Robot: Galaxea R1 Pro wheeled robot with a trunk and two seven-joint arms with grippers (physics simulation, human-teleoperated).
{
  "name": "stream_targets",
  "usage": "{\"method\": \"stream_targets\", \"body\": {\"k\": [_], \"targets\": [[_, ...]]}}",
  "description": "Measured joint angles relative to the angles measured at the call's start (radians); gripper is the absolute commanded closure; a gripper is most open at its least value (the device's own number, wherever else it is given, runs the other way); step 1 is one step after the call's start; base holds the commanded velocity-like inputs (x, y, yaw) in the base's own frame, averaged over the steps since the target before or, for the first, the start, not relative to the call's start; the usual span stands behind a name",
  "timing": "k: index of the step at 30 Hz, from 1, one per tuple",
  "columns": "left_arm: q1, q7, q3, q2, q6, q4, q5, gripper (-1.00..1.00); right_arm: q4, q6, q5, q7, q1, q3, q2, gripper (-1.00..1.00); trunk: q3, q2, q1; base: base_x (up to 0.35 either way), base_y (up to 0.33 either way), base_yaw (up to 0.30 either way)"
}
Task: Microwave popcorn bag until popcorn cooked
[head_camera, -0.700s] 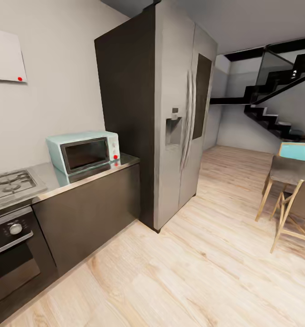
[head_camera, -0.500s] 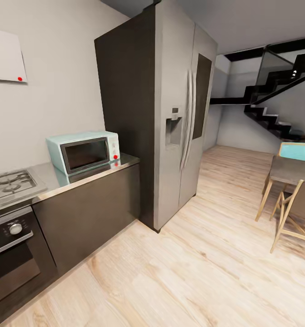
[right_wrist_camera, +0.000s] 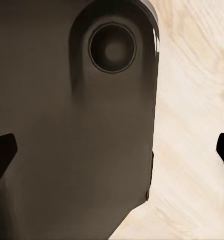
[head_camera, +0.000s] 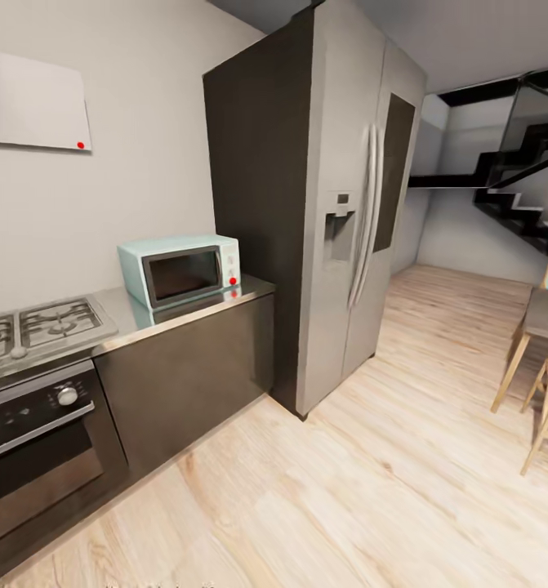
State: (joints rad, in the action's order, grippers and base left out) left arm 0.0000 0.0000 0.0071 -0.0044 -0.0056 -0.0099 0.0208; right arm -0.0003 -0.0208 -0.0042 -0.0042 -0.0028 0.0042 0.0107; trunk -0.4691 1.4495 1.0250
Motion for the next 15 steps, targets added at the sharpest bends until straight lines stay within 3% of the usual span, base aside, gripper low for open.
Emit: {"method": "stream_targets", "body": {"k": [6,11,15], "targets": [[0.000,0.000,0.000,0.000,0.001,0.000,0.000,-1.00,0.000,0.000,0.000,-0.001,0.000,-0.001,0.000,-1.00,0.000,0.000,0.000,0.031,0.000,0.126],[0.000,0.000,0.000,0.001,0.001,0.000,0.003,-1.00,0.000,0.004,0.000,-0.001,0.000,-0.003,-0.001,-1.00,0.000,0.000,-0.001,0.280,0.000,0.004],[0.000,0.000,0.000,0.001,0.001,0.000,0.026,-1.00,0.000,0.004,-0.001,-0.001,0.000,-0.003,-0.001,-1.00,0.000,0.000,-0.001,0.320,0.000,0.000]]}}
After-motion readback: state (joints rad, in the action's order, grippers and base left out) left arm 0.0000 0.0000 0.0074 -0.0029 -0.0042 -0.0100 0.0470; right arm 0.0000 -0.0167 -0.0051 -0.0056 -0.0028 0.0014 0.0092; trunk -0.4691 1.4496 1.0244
